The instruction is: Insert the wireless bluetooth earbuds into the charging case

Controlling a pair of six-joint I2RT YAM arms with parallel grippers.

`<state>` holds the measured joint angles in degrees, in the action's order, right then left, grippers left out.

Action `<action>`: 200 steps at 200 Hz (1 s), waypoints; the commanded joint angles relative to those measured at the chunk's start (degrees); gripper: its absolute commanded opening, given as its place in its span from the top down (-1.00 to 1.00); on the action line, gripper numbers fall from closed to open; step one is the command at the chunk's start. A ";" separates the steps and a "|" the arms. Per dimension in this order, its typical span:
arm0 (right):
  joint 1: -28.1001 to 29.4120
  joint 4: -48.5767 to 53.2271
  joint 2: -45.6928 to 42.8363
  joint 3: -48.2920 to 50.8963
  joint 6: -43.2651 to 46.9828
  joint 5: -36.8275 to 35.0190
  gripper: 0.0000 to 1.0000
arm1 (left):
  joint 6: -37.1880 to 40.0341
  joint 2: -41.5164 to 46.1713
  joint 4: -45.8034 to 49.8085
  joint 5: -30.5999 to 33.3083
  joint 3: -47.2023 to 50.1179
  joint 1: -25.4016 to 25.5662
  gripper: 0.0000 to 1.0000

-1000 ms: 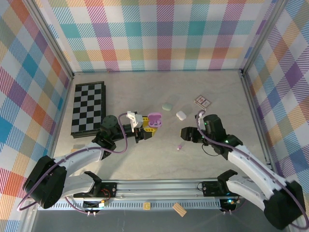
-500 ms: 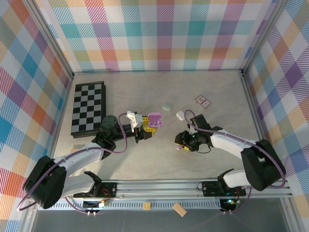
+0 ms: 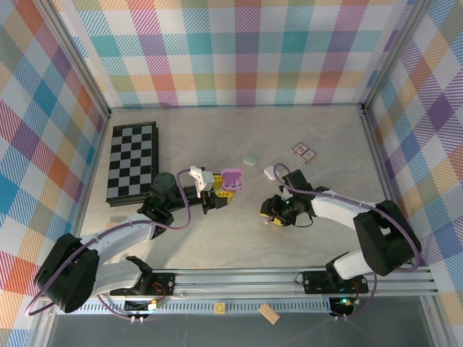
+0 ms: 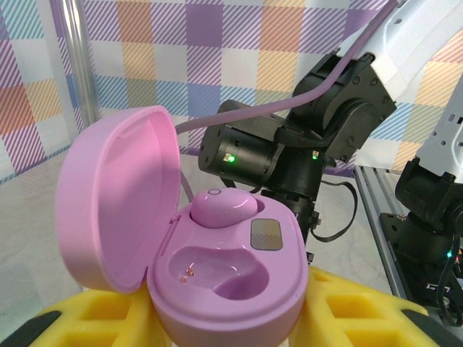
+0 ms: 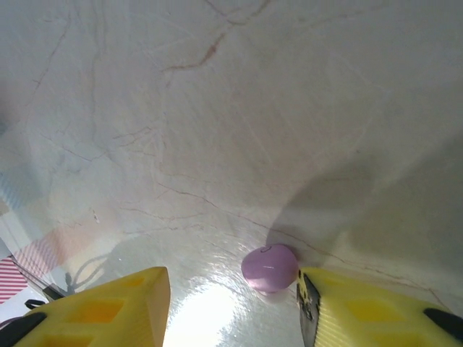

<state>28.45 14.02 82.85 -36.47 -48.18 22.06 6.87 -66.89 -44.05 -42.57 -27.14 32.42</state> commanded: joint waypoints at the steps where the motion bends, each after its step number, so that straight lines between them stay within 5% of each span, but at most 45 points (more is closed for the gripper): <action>1: 0.12 -1.29 1.33 -2.12 0.46 1.05 0.03 | 0.16 1.81 -1.86 -1.07 0.37 -0.70 0.22; 56: 0.50 2.05 1.11 -5.64 5.53 -2.12 0.05 | 0.34 2.47 -1.74 -0.05 1.06 -0.78 0.22; 126: 14.70 18.38 -3.09 -9.83 13.38 -31.85 0.02 | -4.74 1.11 -11.54 2.06 4.78 -6.82 0.22; 200: 28.09 29.35 8.86 -19.03 14.00 -51.45 0.08 | -5.69 1.46 -14.97 5.43 5.95 -14.57 0.23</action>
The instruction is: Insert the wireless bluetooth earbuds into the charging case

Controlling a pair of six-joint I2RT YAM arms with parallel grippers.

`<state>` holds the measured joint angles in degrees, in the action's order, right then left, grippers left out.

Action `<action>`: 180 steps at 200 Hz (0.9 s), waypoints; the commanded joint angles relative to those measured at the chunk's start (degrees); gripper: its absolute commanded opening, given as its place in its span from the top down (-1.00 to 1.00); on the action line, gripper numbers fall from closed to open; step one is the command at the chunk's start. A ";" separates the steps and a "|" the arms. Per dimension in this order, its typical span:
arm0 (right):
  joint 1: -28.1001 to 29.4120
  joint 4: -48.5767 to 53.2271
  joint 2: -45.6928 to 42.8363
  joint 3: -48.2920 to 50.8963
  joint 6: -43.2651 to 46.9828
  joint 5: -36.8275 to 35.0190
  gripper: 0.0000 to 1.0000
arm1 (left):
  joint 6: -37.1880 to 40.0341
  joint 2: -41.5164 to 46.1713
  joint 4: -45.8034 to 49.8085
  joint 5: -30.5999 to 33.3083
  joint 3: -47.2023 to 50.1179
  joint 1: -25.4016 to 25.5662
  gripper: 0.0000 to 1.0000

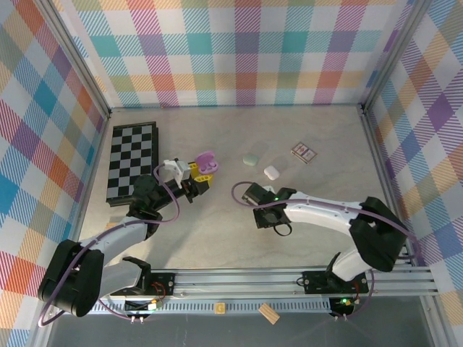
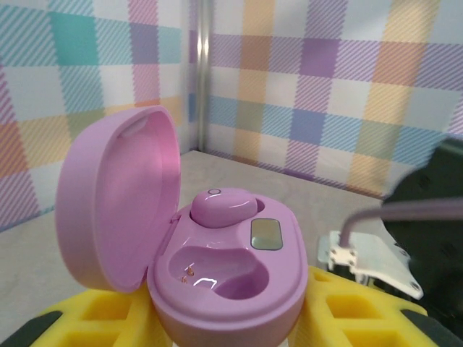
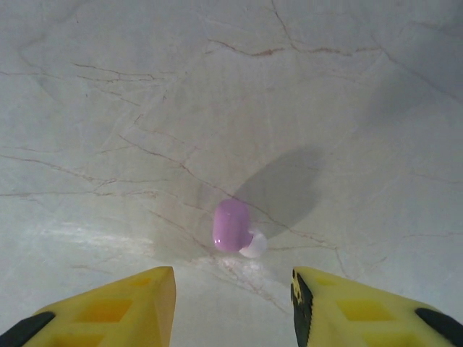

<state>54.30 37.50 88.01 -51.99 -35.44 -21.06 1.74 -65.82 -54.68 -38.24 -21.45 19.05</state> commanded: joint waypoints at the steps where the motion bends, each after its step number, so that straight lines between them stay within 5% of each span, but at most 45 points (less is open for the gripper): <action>1: 2.31 5.90 3.90 -3.62 1.30 -8.44 0.08 | -0.53 0.37 -4.37 1.17 0.27 -1.24 0.23; 180: 5.52 11.09 18.85 -11.33 4.23 -13.97 0.37 | -0.68 0.91 -3.99 0.64 -0.04 -2.52 0.23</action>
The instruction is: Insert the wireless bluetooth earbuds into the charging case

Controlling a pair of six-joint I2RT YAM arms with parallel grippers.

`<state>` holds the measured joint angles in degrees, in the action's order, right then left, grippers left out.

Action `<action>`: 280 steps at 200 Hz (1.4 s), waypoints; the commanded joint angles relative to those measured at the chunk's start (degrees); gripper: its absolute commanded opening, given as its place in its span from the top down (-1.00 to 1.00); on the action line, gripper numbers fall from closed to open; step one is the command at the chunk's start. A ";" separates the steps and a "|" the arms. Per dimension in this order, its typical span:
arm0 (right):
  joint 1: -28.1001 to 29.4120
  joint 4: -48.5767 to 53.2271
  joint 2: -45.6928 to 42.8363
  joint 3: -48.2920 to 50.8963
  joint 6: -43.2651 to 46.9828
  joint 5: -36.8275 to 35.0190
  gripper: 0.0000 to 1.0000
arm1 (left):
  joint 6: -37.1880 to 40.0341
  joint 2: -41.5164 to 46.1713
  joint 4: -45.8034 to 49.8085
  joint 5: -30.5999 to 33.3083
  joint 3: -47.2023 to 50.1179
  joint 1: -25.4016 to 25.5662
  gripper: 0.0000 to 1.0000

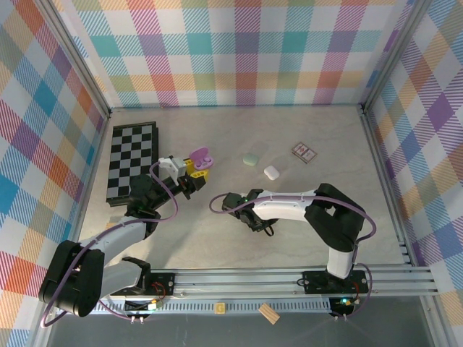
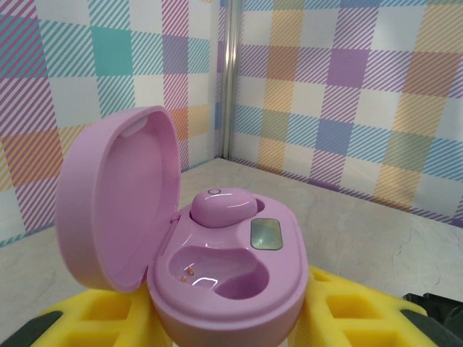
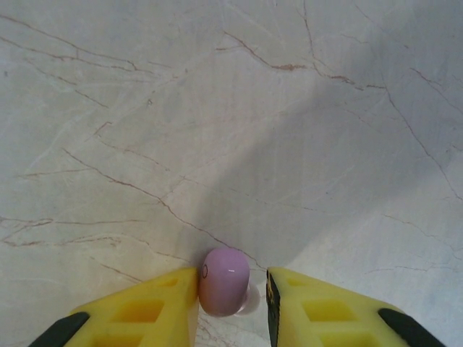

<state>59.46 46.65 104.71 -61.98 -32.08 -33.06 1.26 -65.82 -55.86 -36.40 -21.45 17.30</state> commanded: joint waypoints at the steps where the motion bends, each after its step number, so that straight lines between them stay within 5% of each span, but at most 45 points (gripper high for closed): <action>1: 0.37 1.99 2.16 -1.37 0.87 -2.04 0.37 | -0.20 0.89 -2.83 -1.20 -0.01 -0.78 0.23; 111: 0.36 2.81 3.70 -2.80 3.57 -2.58 0.54 | -0.29 0.56 -3.37 -1.74 0.18 -0.78 0.23; 181: -0.05 -3.29 -7.12 1.86 1.71 -0.27 0.58 | -0.15 1.38 -3.25 -2.62 -0.08 -0.78 0.23; 226: -5.38 -11.03 -22.79 7.05 0.82 10.58 0.57 | 0.46 0.71 -2.73 -3.07 -0.70 -0.30 0.23; 280: -17.56 -21.43 -38.74 11.80 -3.54 33.45 0.57 | 2.57 -0.79 -2.19 -2.67 -2.10 2.41 0.23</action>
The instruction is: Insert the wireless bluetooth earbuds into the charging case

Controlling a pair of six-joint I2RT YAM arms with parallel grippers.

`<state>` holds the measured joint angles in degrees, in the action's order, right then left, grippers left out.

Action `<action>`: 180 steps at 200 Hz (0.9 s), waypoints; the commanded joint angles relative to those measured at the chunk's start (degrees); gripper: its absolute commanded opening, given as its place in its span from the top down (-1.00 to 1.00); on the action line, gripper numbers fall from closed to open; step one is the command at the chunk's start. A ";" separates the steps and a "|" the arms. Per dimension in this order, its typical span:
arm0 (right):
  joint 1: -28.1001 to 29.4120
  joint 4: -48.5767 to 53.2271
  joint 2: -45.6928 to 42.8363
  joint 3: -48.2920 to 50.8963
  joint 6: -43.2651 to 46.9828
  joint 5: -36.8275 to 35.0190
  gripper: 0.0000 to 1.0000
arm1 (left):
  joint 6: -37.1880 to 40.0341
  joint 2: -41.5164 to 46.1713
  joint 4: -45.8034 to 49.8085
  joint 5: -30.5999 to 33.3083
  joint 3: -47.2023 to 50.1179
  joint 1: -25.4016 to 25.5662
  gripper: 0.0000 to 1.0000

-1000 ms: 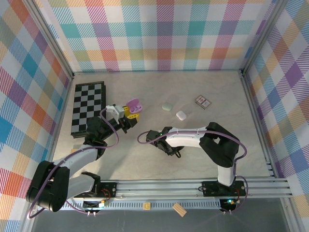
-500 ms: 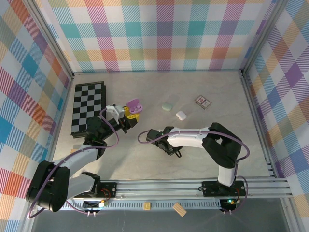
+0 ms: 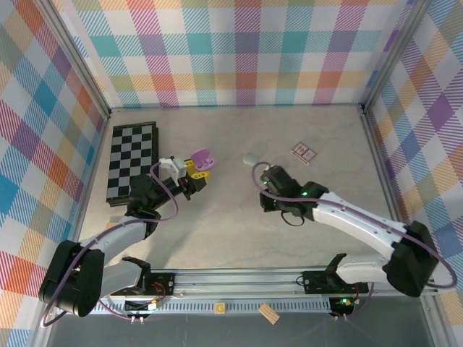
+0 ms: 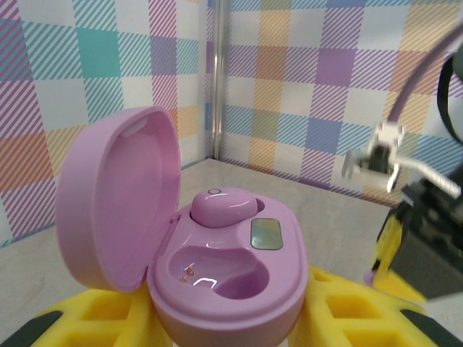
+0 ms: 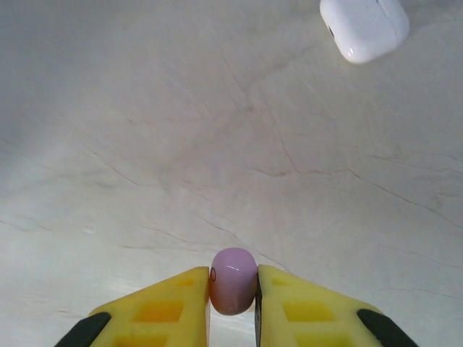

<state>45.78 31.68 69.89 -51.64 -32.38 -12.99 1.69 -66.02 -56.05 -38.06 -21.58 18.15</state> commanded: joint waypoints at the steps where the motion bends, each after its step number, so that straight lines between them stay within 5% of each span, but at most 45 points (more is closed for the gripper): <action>1: -4.09 -6.59 -4.08 1.50 -3.31 13.76 0.57 | 2.24 -0.60 -1.93 -0.98 -2.01 1.68 0.23; 87: -12.42 -23.13 -8.31 2.81 -12.57 38.48 0.57 | 12.38 -6.20 4.02 4.02 -6.93 11.38 0.23; 180: -12.10 -28.28 -2.64 -3.47 -13.81 43.90 0.58 | 16.13 -10.63 4.12 7.24 -10.22 16.09 0.24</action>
<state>33.69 5.61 66.08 -51.75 -46.15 28.62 15.11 -75.83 -50.98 -31.99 -29.87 33.21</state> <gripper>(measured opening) 0.215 0.381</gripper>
